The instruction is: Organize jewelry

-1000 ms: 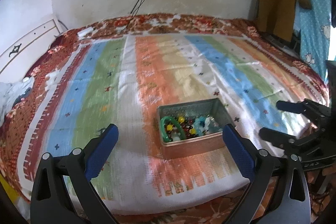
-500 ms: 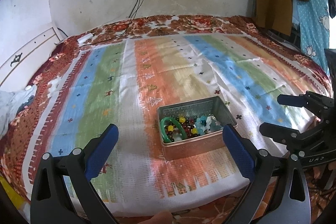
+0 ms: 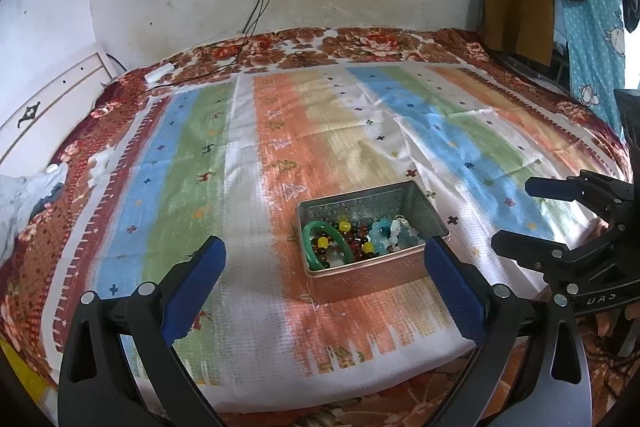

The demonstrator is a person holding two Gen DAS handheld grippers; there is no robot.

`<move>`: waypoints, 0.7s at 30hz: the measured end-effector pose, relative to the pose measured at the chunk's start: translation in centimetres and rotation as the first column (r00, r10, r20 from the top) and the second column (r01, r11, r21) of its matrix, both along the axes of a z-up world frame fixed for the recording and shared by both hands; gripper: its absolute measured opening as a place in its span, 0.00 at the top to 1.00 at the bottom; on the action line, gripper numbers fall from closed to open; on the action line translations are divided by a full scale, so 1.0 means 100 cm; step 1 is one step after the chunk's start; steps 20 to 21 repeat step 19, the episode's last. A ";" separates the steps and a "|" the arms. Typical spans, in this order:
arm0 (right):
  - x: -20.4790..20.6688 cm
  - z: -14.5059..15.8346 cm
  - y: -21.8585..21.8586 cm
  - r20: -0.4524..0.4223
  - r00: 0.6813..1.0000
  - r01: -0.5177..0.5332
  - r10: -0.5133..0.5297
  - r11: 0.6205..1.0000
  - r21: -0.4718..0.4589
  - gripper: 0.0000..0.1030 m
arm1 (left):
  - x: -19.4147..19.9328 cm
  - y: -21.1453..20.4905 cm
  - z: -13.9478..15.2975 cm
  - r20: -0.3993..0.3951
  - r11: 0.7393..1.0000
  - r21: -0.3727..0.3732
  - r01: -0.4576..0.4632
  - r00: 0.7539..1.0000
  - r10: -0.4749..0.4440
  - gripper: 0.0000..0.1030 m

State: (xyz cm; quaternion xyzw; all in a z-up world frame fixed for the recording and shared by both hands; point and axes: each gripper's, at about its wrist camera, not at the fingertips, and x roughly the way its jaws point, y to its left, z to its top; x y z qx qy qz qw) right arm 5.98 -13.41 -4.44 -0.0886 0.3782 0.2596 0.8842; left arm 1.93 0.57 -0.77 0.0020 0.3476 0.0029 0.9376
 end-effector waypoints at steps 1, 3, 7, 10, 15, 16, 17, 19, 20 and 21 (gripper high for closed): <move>0.000 0.000 0.000 0.000 1.000 0.000 0.000 1.000 0.000 0.10 | 0.000 0.000 0.000 0.000 1.000 -0.002 0.001 1.000 -0.001 0.05; 0.000 0.000 0.000 0.000 1.000 -0.001 0.001 1.000 -0.001 0.10 | 0.000 0.000 0.000 -0.001 1.000 0.000 0.001 1.000 -0.001 0.05; 0.000 0.000 0.000 -0.001 1.000 -0.001 0.001 1.000 -0.001 0.10 | 0.000 0.001 0.001 -0.001 1.000 -0.001 0.001 1.000 -0.001 0.05; 0.000 0.000 0.000 -0.001 1.000 0.000 0.000 1.000 -0.001 0.10 | -0.001 0.002 0.001 0.002 1.000 -0.007 0.004 1.000 -0.004 0.05; 0.000 0.000 0.000 -0.001 1.000 -0.001 0.001 1.000 -0.001 0.10 | 0.001 0.003 0.000 -0.007 1.000 0.001 -0.003 1.000 0.003 0.05; 0.000 0.000 -0.001 -0.001 1.000 -0.001 0.001 1.000 -0.001 0.10 | 0.001 0.002 0.000 -0.006 1.000 0.004 -0.002 1.000 0.002 0.05; 0.000 0.000 0.000 -0.001 1.000 -0.001 0.001 1.000 -0.001 0.10 | 0.001 0.002 0.000 -0.006 1.000 0.006 0.001 1.000 -0.001 0.05; 0.000 0.000 0.000 -0.001 1.000 -0.001 0.001 1.000 -0.001 0.10 | 0.001 0.000 0.000 -0.008 1.000 0.008 0.005 1.000 -0.005 0.05; 0.000 0.000 0.000 -0.001 1.000 -0.001 0.001 1.000 -0.001 0.10 | 0.001 0.000 0.000 -0.008 1.000 0.008 0.005 1.000 -0.005 0.05; 0.000 0.000 0.000 -0.001 1.000 -0.001 0.001 1.000 -0.001 0.10 | 0.001 0.000 0.000 -0.008 1.000 0.008 0.005 1.000 -0.005 0.05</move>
